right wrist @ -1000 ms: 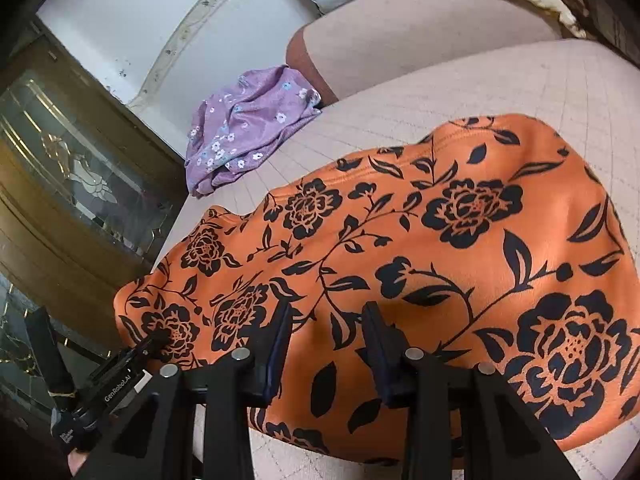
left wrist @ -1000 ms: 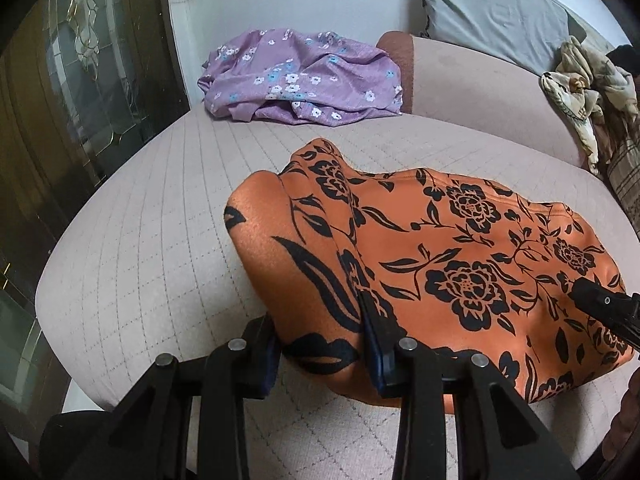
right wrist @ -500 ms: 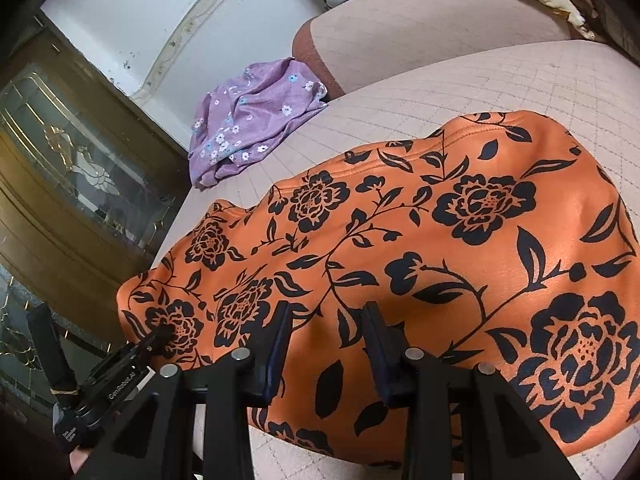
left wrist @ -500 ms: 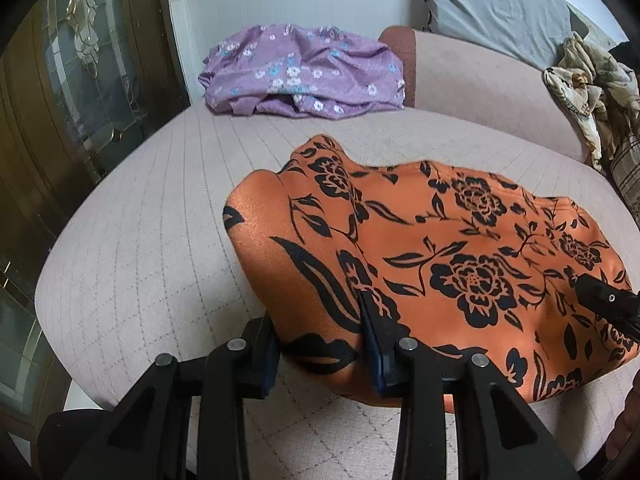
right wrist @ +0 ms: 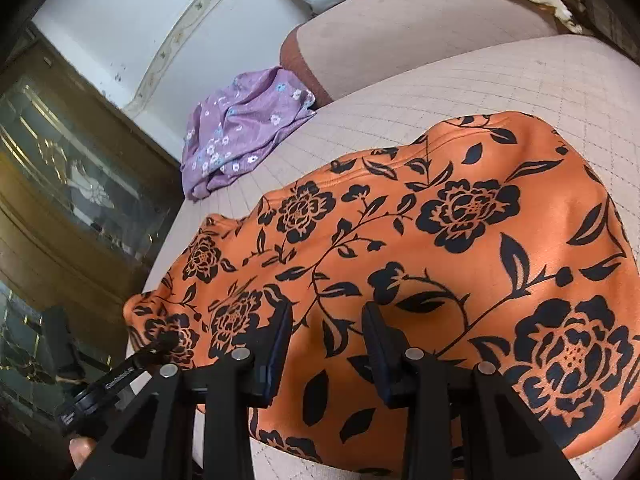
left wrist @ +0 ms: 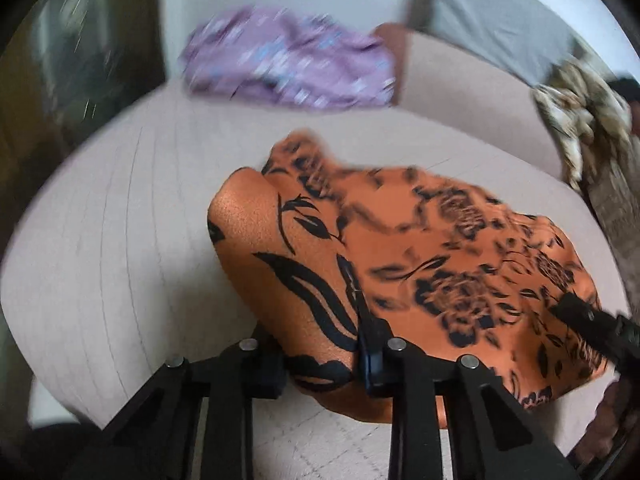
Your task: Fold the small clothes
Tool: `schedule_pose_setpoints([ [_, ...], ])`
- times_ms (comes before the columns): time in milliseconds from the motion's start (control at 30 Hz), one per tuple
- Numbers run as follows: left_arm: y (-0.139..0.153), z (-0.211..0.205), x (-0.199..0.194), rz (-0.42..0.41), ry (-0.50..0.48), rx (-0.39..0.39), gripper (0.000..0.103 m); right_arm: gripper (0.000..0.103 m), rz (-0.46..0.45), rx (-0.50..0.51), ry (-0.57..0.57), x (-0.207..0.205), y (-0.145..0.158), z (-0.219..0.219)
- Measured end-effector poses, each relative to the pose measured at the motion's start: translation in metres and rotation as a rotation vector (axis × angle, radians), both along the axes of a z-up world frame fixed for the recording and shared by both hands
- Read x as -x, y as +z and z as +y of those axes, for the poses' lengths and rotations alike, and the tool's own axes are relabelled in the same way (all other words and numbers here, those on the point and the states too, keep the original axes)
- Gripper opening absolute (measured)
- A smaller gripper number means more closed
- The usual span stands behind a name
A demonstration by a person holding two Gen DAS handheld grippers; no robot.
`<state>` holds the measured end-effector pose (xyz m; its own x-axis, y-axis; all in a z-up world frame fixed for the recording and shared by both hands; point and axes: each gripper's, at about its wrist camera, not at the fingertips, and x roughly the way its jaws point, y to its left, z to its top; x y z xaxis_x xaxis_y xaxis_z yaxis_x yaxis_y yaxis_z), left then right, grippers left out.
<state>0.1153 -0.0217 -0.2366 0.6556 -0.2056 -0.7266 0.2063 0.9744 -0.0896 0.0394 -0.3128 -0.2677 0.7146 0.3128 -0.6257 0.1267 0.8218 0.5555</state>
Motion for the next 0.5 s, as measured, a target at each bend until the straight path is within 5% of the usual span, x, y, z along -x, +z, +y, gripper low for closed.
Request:
schedule_pose_setpoints([
  [200,0.038,-0.056,0.03,-0.198,-0.189,-0.133,0.027,0.041,-0.018,-0.08,0.001,-0.001,0.009,-0.016],
  [267,0.047,-0.078,0.042,-0.243,-0.269,-0.164,0.027,0.068,-0.03,-0.153,0.004,-0.002,0.013,-0.029],
  [400,0.053,-0.122,0.061,-0.274,-0.401,-0.207,0.027,0.069,-0.077,-0.294,-0.042,0.001,0.016,-0.059],
  [500,0.038,-0.155,0.063,-0.221,-0.487,-0.221,0.035,0.074,-0.095,-0.422,-0.078,0.001,0.01,-0.083],
])
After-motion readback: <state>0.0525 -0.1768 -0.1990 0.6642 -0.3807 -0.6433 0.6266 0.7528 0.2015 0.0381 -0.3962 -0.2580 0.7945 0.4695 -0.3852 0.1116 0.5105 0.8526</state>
